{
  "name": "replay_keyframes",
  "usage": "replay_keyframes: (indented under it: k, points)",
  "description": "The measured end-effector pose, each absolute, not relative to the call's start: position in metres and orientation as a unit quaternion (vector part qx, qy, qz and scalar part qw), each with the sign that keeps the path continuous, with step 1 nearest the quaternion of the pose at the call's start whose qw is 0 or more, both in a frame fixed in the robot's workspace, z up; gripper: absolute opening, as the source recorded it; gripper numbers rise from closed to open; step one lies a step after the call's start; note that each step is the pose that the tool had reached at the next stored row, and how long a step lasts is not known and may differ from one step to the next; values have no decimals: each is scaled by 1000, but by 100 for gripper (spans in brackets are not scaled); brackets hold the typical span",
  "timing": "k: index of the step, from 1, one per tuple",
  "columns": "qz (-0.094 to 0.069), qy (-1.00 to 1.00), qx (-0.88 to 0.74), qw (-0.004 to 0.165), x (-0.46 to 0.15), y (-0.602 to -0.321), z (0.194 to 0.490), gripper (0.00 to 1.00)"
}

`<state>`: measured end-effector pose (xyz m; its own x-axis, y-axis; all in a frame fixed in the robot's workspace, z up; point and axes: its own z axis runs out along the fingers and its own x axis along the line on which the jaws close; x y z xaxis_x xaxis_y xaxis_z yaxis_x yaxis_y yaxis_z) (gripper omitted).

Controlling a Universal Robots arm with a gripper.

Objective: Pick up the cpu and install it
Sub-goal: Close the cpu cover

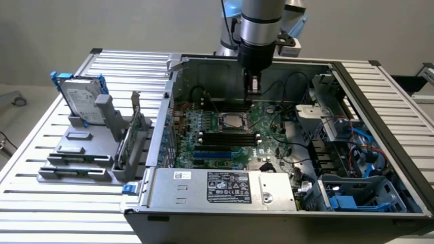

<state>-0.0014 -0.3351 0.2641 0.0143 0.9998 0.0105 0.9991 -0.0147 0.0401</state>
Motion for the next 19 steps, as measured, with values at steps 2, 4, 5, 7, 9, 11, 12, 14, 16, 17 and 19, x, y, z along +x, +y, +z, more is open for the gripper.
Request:
replay_keyframes:
  k: [2, 4, 5, 7, 9, 11, 12, 14, 16, 17, 19]
  points:
    - [18, 702, 712, 11, 7, -335, 264, 11]
    - [18, 702, 712, 11, 16, -335, 265, 11]
    - [18, 702, 712, 11, 21, -335, 266, 11]
    - [18, 702, 712, 11, 30, -335, 267, 11]
    - [18, 702, 712, 11, 39, -335, 268, 11]
    - [18, 702, 712, 11, 48, -335, 268, 11]
    - [18, 702, 712, 10, 51, -335, 268, 11]
    - [18, 702, 712, 10, 53, -335, 267, 11]
    - [18, 702, 712, 10, 53, -335, 264, 11]
    - [18, 702, 712, 10, 53, -335, 262, 11]
    - [18, 702, 712, 10, 53, -335, 258, 11]
